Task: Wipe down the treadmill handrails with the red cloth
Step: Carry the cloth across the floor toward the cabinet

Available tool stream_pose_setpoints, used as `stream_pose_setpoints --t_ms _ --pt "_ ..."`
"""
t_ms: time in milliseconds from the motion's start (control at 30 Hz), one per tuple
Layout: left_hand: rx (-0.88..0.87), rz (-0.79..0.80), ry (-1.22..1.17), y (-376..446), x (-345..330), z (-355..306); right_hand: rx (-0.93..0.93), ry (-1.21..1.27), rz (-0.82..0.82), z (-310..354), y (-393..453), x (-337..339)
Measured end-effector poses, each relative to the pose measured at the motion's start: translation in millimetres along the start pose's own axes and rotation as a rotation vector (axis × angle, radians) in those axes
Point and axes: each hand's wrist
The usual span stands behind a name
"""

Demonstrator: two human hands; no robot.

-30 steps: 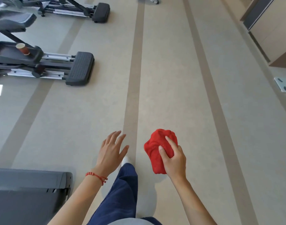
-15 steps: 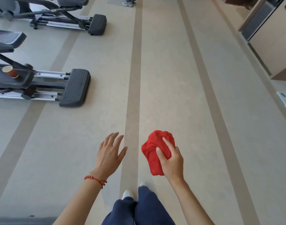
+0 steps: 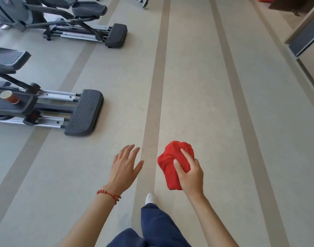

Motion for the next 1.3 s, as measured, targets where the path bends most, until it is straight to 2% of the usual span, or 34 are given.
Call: stream_pose_setpoints --t_ms 300,533,900,1100,1300 --pt "0.035 0.046 0.009 134 4 -1 -0.024 0.003 0.013 25 131 -13" --pt "-0.026 0.062 0.019 271 7 21 -0.044 0.022 -0.045 56 256 -42" --pt "-0.132 0.078 0.0 493 46 42 -0.09 0.05 -0.109 119 436 -79" --pt "-0.135 0.145 0.012 585 35 43 -0.104 0.036 -0.116 127 525 -85" --pt "-0.118 0.131 0.025 695 20 39 -0.1 0.064 -0.123 131 640 -89"
Point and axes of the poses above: each hand's wrist, its own y-axis towards the middle knuckle, its own x-axis out of the back of the hand, z = x × y, and after that the axes turned 1 degree about -y, right-handed
